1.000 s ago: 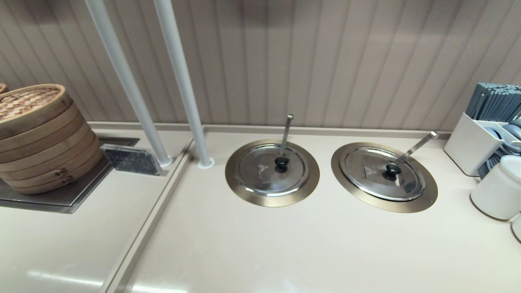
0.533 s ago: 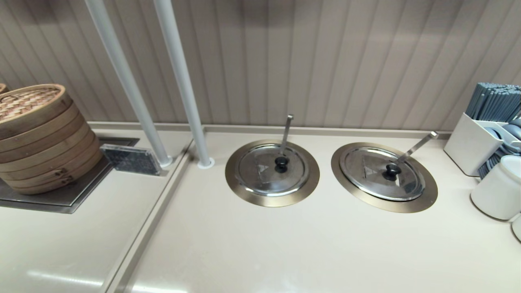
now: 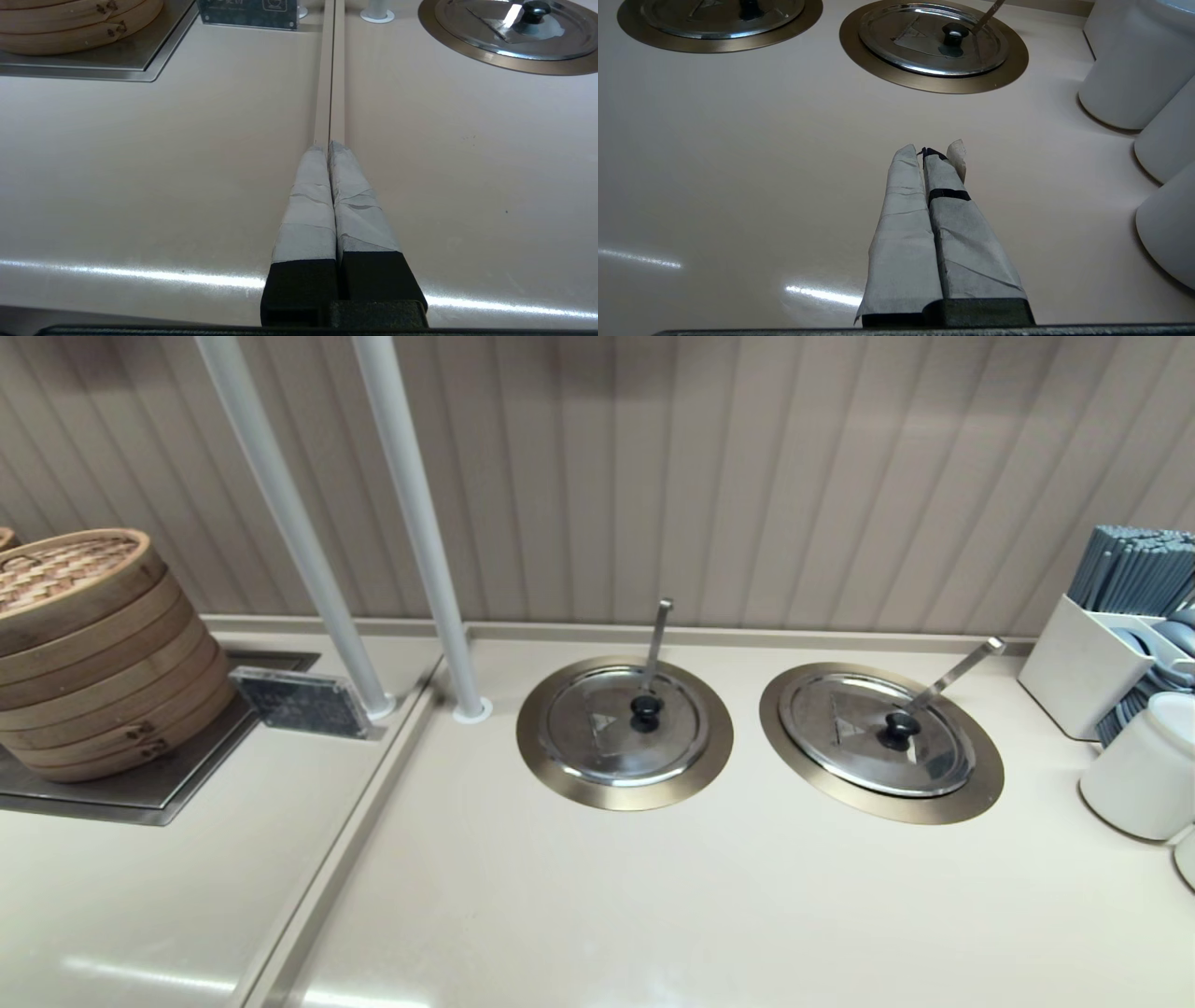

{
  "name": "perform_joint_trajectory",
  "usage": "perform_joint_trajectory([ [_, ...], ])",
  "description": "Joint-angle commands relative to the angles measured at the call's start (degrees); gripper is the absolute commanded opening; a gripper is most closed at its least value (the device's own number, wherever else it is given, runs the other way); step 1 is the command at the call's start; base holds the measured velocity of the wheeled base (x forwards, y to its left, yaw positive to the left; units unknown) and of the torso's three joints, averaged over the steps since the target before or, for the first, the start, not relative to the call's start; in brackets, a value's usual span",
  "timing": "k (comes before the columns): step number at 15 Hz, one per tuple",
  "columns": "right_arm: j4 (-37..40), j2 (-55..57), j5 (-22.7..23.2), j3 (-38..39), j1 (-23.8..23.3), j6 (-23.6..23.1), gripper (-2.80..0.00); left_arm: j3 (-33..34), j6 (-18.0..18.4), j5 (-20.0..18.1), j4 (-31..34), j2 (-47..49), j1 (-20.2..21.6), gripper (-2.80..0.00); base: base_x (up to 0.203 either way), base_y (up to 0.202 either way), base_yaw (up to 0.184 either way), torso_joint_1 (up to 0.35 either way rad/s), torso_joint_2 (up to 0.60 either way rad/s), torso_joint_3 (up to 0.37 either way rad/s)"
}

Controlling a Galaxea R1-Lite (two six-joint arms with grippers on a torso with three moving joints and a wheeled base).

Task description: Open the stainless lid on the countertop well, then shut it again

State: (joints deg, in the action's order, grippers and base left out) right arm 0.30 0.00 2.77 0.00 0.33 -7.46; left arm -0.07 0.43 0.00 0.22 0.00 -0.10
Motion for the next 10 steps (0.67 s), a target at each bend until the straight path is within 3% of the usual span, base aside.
perform_joint_trajectory([
  [1, 0.0, 0.1, 0.0, -0.1, 0.1, 0.6, -2.8, 0.0, 0.0, 0.0, 0.0, 0.0, 0.0, -2.8, 0.0, 0.0, 0.0, 0.0, 0.0, 0.0],
  [10, -0.1, 0.1, -0.1, 0.0, 0.1, 1.7, -2.8, 0.0, 0.0, 0.0, 0.0, 0.0, 0.0, -2.8, 0.0, 0.0, 0.0, 0.0, 0.0, 0.0],
])
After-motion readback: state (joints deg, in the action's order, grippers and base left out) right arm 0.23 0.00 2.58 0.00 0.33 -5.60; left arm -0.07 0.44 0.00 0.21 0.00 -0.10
